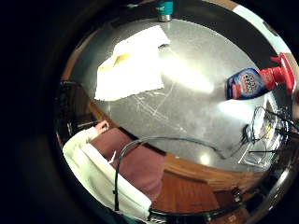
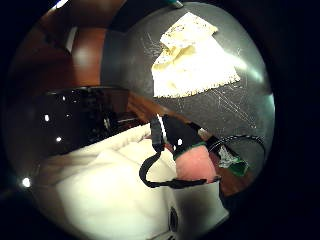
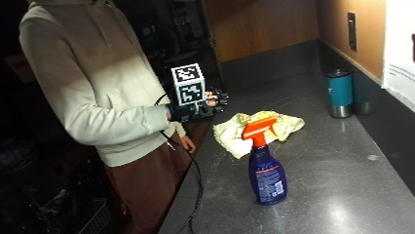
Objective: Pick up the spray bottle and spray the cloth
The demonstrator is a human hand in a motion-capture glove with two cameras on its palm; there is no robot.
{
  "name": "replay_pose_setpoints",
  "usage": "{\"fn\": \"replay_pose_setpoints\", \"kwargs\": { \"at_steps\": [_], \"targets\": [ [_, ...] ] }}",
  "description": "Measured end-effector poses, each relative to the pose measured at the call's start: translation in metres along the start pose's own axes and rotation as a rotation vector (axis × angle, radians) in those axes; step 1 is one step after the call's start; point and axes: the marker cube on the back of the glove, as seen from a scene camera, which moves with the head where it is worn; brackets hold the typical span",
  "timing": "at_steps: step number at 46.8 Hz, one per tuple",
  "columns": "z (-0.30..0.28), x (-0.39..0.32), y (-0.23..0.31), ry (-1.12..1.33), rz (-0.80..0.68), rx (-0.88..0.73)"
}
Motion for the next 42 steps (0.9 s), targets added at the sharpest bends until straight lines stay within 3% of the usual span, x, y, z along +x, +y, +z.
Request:
{"fn": "replay_pose_setpoints", "kwargs": {
  "at_steps": [19, 32, 42],
  "targets": [
    [-0.017, 0.032, 0.041, -0.012, 0.01, 0.257],
    [-0.022, 0.074, 0.076, -0.08, 0.137, 0.476],
    [-0.029, 0.105, 0.092, -0.115, 0.225, 0.545]
  ]
}}
